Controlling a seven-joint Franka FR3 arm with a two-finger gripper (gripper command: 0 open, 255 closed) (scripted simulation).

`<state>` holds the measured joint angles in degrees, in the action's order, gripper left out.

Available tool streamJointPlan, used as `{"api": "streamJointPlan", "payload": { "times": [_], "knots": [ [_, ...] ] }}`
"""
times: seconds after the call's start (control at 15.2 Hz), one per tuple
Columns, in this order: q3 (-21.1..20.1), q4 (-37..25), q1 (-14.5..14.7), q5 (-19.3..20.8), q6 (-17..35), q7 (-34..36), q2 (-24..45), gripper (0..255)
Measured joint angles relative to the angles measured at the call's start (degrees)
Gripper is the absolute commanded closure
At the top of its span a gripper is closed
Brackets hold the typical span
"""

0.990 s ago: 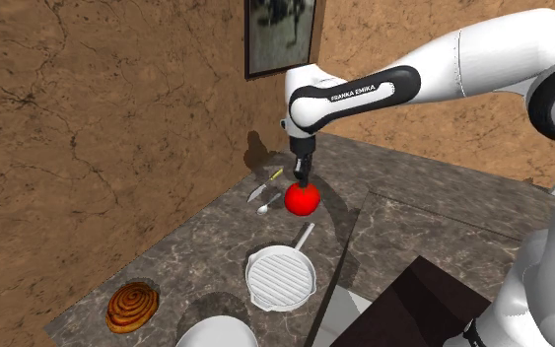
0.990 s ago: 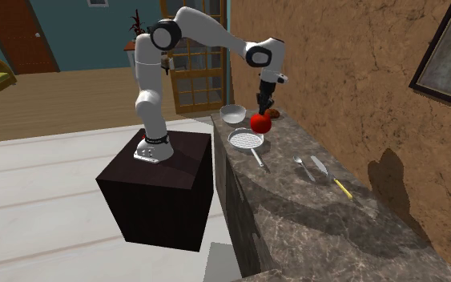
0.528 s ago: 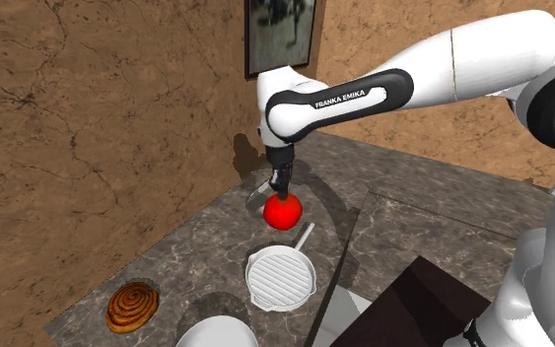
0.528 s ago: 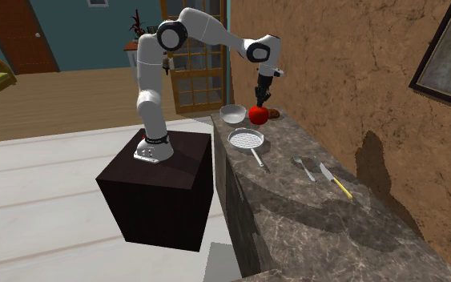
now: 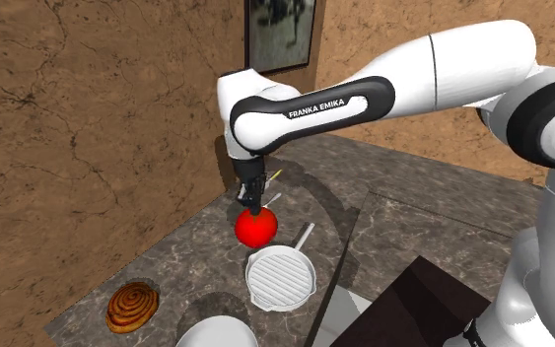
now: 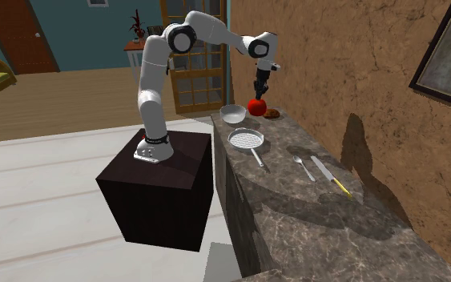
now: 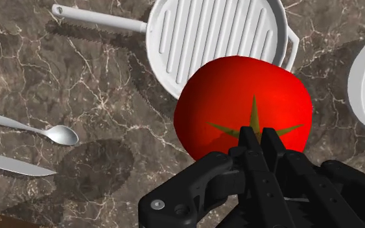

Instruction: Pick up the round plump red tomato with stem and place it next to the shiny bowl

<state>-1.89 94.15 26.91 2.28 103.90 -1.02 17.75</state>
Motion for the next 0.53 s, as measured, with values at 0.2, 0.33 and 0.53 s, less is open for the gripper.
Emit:
{"api": "streamJointPlan", "payload": {
  "times": [0.2, 0.33, 0.53],
  "knots": [
    [-1.19, -5.54, 2.3, 0.06, -2.12, 3.35, 3.52, 255],
    [-1.82, -8.31, 3.68, 0.11, -2.93, 5.29, 5.54, 255],
    [-2.83, -13.76, 6.19, 0.3, -4.73, 8.54, 9.26, 255]
  ]
}}
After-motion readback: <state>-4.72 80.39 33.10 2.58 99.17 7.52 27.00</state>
